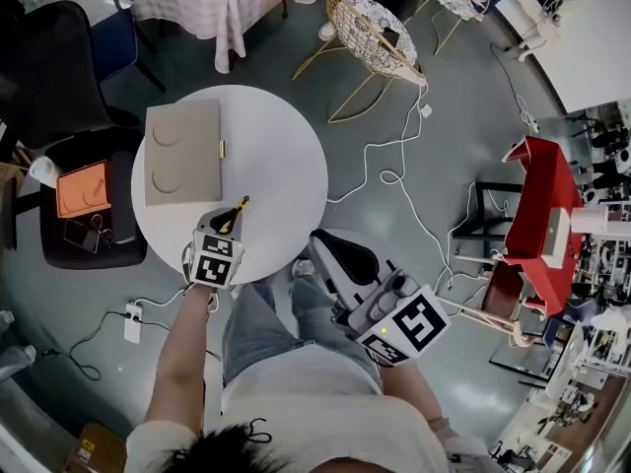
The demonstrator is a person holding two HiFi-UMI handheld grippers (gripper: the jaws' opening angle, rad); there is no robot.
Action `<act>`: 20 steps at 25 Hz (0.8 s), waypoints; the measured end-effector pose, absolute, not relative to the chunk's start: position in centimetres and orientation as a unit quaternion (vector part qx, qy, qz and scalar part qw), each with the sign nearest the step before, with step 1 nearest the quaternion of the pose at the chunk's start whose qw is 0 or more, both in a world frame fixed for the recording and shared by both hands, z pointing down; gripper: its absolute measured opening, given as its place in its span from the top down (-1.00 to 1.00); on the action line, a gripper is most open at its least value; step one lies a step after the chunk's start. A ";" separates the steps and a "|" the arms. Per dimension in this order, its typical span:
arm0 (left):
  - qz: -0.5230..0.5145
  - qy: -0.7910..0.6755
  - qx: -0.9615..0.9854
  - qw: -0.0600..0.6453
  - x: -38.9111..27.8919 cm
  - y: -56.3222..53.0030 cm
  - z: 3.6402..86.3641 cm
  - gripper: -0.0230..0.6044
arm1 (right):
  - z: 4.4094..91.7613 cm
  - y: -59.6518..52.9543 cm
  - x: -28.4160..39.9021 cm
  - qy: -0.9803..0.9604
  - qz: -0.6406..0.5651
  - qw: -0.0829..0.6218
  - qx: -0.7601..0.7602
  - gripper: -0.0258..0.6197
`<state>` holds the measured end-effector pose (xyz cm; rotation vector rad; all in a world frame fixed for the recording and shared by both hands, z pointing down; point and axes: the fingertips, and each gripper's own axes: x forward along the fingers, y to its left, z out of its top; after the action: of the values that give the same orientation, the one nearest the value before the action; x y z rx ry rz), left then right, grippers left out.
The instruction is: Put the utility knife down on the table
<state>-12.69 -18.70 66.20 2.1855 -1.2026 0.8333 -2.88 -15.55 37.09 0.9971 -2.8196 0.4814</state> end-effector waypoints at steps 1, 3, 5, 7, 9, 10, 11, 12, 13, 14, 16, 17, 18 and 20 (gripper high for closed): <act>0.304 -0.447 0.802 0.252 -12.8 -18.7 65.7 0.89 | 37.0 -15.5 -2.9 -0.931 0.157 0.055 0.324 0.90; 0.296 -0.457 0.801 0.249 -12.9 -18.6 64.6 0.89 | 36.6 -15.4 -3.1 -0.936 0.154 0.052 0.312 0.90; 0.281 -0.468 0.801 0.244 -13.0 -18.5 63.1 0.90 | 36.2 -15.3 -3.3 -0.941 0.151 0.049 0.298 0.90; 0.258 -0.482 0.802 0.240 -13.0 -18.3 61.2 0.90 | 35.9 -15.1 -3.5 -0.947 0.149 0.047 0.282 0.90; 0.227 -0.498 0.803 0.237 -13.0 -18.0 59.0 0.90 | 35.6 -14.9 -3.9 -0.952 0.145 0.047 0.264 0.90; 0.211 -0.505 0.804 0.234 -12.9 -17.9 57.7 0.90 | 35.5 -14.8 -4.1 -0.955 0.144 0.048 0.254 0.90; 0.194 -0.511 0.805 0.230 -12.8 -17.6 56.3 0.90 | 35.3 -14.7 -4.3 -0.958 0.142 0.047 0.243 0.90; 0.179 -0.517 0.807 0.224 -12.7 -17.4 54.9 0.90 | 35.1 -14.5 -4.6 -0.962 0.141 0.046 0.231 0.90; 0.164 -0.522 0.808 0.217 -12.5 -17.1 53.4 0.90 | 34.9 -14.4 -4.8 -0.965 0.140 0.044 0.219 0.90; 0.150 -0.528 0.809 0.209 -12.4 -16.9 52.0 0.90 | 34.8 -14.2 -5.0 -0.968 0.138 0.043 0.207 0.90; 0.123 -0.543 0.809 0.191 -12.0 -16.2 49.2 0.90 | 34.5 -14.0 -5.2 -0.973 0.133 0.041 0.182 0.90; 0.110 -0.551 0.807 0.182 -11.8 -15.9 47.8 0.90 | 34.4 -13.9 -5.3 -0.976 0.131 0.041 0.169 0.90; 0.096 -0.558 0.806 0.174 -11.6 -15.5 46.5 0.90 | 34.3 -13.7 -5.3 -0.978 0.128 0.040 0.157 0.90; 0.073 -0.570 0.803 0.158 -10.9 -14.6 44.1 0.90 | 34.1 -13.3 -5.2 -0.982 0.123 0.039 0.136 0.90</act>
<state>-10.95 -14.57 44.07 2.2979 -1.6297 0.2075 -5.24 -13.28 34.10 0.4175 -3.0111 0.3761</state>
